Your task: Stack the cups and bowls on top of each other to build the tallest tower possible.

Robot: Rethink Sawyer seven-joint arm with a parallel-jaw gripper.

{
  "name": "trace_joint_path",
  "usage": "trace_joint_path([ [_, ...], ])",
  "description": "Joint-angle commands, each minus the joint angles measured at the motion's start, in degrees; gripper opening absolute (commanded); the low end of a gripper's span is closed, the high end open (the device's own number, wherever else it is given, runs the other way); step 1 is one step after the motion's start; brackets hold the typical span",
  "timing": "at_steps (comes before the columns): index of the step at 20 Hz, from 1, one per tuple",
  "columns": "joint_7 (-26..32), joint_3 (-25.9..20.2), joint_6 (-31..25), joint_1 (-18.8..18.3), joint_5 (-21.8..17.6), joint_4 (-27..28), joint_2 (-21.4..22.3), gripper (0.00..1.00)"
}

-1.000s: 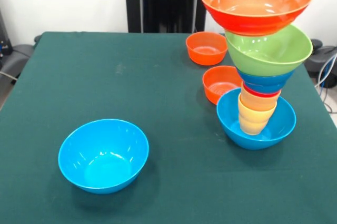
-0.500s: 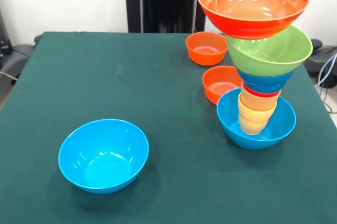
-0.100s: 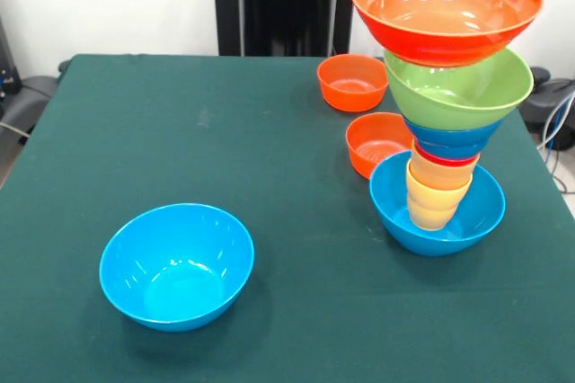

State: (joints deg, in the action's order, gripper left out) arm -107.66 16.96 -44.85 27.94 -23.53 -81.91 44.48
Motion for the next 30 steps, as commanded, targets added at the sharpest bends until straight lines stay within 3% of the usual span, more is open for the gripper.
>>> trace_joint_path([
  [1, -10.03, -1.84, -6.61, 0.85, 2.20, 2.71, -1.92, 0.00],
  [16, -10.76, 0.09, -3.70, 1.57, 3.45, 0.69, -2.44, 0.00],
  [30, -11.44, 0.26, -5.21, 1.92, 5.10, 2.01, -3.53, 0.00],
])
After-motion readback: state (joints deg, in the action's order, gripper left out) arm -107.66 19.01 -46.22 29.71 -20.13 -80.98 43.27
